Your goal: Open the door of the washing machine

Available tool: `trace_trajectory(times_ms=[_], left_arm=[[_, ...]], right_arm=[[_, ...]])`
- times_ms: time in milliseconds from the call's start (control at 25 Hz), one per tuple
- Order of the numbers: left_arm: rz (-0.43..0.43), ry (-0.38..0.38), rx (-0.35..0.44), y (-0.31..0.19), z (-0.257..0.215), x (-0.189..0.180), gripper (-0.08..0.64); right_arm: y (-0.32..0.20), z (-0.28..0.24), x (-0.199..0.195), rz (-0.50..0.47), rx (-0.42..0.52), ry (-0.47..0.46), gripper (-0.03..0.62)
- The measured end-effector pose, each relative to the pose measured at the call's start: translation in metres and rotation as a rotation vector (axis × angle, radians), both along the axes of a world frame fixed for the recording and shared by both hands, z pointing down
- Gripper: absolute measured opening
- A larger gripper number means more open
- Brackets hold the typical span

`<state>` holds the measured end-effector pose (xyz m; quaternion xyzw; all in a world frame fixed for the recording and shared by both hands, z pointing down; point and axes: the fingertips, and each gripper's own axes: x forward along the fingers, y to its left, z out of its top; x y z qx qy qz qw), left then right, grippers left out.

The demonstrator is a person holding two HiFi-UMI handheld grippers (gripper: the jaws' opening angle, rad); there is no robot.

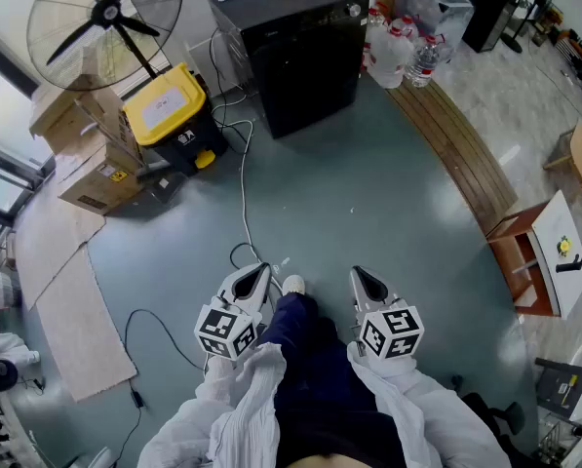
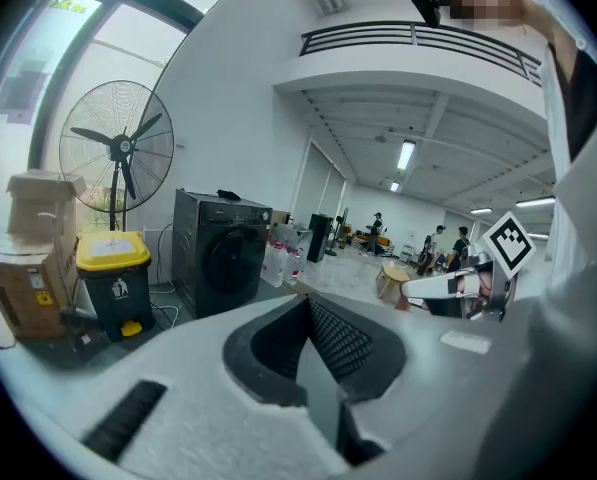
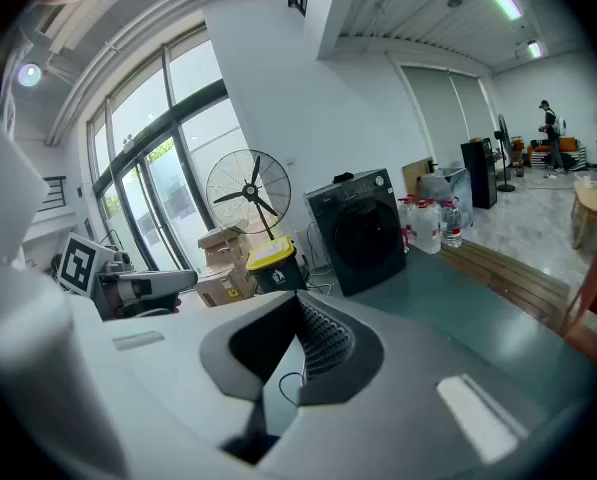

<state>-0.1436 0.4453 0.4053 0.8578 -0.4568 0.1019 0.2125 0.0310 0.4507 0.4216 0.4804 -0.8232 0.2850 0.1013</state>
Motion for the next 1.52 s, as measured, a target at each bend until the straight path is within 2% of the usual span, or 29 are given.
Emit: trace_trajectory(times_ms=[200,360,640,760,880,960,1000,1080,1200,1360,1520], left_arm=[[0.021,-0.004,0.017,0.034,0.000,-0.019,0.006],[0.063,0.022,0.036,0.055,-0.003,-0.034,0.006],[0.102,-0.006,0.025,0.087,0.001,-0.088,0.006],[0.103,0.018,0.045,0.090,-0.005,-0.103,0.006],[0.102,0.076,0.056,0.098,-0.013,-0.112,0.005],[0.131,0.121,0.058,0.105,-0.019,-0.112,0.146],[0.142,0.135,0.058,0.108,-0.021,-0.112,0.188],[0.145,0.147,0.061,0.110,-0.021,-0.116,0.203],[0.132,0.156,0.049,0.110,-0.015,-0.122,0.267],[0.129,0.136,0.037,0.099,-0.007,-0.123,0.275],[0.099,0.144,0.039,0.072,-0.004,-0.121,0.278]], right_arm=[[0.035,-0.006,-0.017,0.007,0.029,0.021,0.010],[0.058,-0.011,-0.032,0.040,0.050,0.044,0.011],[0.095,-0.025,-0.082,0.132,0.100,0.023,0.011],[0.106,-0.029,-0.093,0.154,0.110,0.032,0.011],[0.119,-0.031,-0.102,0.172,0.111,0.037,0.011],[0.124,-0.033,-0.106,0.185,0.111,0.035,0.011],[0.125,-0.034,-0.107,0.192,0.110,0.032,0.011],[0.127,-0.033,-0.111,0.203,0.106,0.028,0.011],[0.130,-0.029,-0.115,0.200,0.092,0.027,0.011],[0.117,-0.023,-0.116,0.191,0.077,0.025,0.011],[0.083,-0.018,-0.115,0.162,0.078,0.014,0.011]])
